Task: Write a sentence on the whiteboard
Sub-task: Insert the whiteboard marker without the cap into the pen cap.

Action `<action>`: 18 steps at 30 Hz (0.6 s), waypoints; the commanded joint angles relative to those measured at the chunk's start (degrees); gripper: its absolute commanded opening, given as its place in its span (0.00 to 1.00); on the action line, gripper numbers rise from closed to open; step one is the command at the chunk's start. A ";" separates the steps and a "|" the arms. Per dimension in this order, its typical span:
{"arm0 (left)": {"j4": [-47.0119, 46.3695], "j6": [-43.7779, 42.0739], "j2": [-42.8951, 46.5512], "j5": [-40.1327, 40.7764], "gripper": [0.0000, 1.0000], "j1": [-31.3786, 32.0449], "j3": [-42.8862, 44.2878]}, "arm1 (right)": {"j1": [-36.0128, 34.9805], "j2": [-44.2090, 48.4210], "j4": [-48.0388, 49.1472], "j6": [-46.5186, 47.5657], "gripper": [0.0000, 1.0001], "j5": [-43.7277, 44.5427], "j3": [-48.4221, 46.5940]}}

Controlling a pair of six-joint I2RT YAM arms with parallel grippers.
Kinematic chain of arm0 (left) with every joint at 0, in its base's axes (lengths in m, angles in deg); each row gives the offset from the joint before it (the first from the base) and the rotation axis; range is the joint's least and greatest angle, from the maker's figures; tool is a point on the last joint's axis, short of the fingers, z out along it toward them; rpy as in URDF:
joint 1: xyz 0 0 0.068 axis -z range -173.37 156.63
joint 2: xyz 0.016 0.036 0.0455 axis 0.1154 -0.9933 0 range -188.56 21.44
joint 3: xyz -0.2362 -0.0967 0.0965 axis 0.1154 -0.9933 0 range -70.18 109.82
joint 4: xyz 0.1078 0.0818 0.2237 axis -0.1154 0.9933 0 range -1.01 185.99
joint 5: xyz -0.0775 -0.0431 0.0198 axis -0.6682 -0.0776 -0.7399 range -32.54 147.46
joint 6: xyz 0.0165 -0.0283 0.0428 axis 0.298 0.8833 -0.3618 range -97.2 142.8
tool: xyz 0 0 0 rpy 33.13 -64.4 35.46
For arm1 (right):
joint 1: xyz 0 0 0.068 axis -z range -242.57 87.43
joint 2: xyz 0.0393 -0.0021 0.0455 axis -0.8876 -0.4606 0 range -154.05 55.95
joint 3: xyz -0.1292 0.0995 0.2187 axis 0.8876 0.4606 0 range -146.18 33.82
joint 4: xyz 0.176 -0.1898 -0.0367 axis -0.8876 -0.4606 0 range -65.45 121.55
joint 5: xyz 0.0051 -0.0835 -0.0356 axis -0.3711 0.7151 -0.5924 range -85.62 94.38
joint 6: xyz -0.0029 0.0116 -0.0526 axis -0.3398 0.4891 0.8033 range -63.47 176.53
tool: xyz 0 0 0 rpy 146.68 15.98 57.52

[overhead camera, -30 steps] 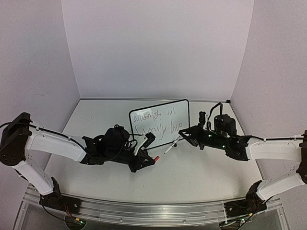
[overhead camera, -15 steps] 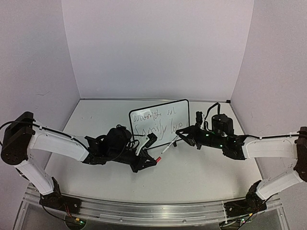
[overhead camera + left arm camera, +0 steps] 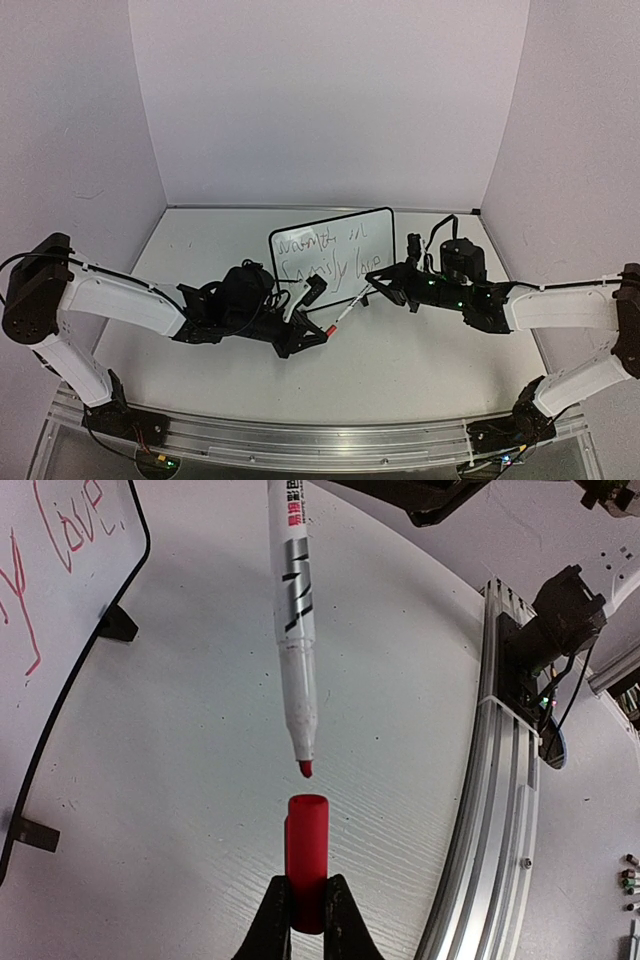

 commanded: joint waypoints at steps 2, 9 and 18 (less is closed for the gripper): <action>-2.96 1.26 -0.49 0.87 0.00 0.22 2.63 | -0.45 -0.58 2.00 -0.22 0.00 -0.51 -1.99; -3.31 1.54 -0.17 1.08 0.00 0.19 2.63 | -0.55 -0.95 1.80 -0.13 0.00 -0.62 -1.85; -3.24 1.68 0.19 1.37 0.00 0.23 2.81 | -0.80 -1.08 1.59 0.13 0.00 -0.57 -1.98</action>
